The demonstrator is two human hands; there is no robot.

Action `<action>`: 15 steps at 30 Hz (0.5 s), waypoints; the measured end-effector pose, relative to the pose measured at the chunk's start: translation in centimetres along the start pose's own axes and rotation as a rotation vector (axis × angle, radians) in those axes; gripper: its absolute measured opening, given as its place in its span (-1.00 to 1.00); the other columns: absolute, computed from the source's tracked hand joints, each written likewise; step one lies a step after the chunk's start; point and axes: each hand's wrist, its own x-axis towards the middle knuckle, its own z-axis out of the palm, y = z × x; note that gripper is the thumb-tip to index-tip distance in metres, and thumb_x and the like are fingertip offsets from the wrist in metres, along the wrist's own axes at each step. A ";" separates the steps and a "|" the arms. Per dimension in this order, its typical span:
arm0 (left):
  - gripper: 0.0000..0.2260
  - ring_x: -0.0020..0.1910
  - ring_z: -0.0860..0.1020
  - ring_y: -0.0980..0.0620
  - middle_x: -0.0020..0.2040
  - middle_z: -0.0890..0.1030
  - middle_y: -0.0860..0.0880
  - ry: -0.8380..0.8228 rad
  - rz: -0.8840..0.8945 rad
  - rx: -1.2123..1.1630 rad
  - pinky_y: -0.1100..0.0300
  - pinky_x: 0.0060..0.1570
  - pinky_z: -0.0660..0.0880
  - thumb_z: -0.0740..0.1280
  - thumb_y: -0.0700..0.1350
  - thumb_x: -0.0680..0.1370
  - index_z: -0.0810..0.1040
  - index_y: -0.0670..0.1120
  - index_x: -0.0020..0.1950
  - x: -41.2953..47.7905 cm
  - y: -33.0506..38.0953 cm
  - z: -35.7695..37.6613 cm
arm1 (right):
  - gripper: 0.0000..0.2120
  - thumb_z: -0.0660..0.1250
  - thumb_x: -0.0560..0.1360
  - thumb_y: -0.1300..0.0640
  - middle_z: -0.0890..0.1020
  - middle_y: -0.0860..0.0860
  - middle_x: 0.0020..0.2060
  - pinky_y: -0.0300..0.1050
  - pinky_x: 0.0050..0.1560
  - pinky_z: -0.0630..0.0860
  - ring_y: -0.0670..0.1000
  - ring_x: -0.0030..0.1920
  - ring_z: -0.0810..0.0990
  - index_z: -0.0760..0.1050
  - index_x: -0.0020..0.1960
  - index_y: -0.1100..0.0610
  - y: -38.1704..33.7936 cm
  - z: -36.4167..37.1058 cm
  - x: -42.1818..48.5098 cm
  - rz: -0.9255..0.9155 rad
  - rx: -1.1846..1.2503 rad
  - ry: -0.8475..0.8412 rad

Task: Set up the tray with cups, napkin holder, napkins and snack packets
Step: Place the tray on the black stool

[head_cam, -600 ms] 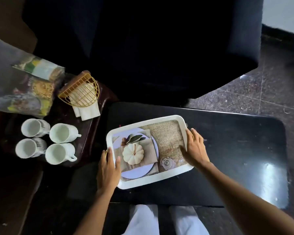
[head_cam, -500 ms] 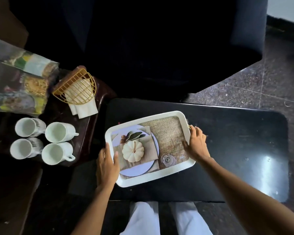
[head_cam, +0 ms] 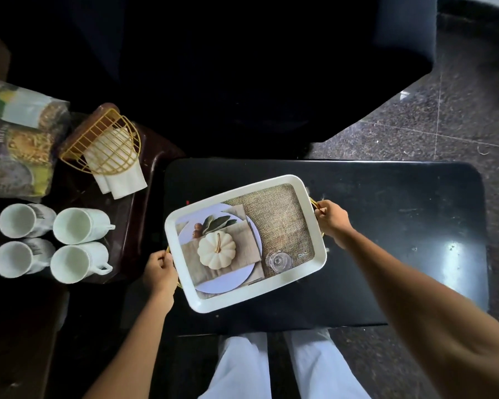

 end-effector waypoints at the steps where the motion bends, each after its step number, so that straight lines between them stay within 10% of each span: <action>1: -0.78 -0.04 0.59 -0.08 0.15 0.67 -0.19 0.002 0.014 0.004 0.13 -0.17 0.45 0.25 -0.15 0.67 0.56 -0.15 0.28 0.0 -0.1 0.0 | -0.78 0.24 0.62 0.18 0.64 0.15 0.09 -0.07 -0.05 0.52 0.08 -0.02 0.56 0.58 0.21 0.18 0.3 -0.2 0.1 0.010 0.017 -0.010; 8: -0.84 0.05 0.68 -0.20 0.03 0.67 -0.12 0.009 0.146 -0.030 -0.15 0.10 0.63 0.29 -0.26 0.64 0.60 -0.14 0.18 -3.0 1.3 0.6 | -0.86 0.35 0.58 0.18 0.69 0.08 -0.05 -0.12 -0.04 0.54 0.03 -0.06 0.61 0.62 0.10 0.17 4.7 -3.9 -0.6 -0.024 0.152 0.025; 15: -0.76 -0.07 0.63 -0.03 0.00 0.67 -0.07 -0.015 0.270 -0.006 0.14 -0.05 0.53 0.34 -0.32 0.60 0.65 -0.13 0.22 -7.5 5.2 5.3 | -0.84 0.33 0.60 0.20 0.69 0.08 -0.06 -0.07 0.00 0.56 0.03 -0.06 0.62 0.62 0.13 0.18 11.7 -8.6 -1.4 -0.015 0.206 0.100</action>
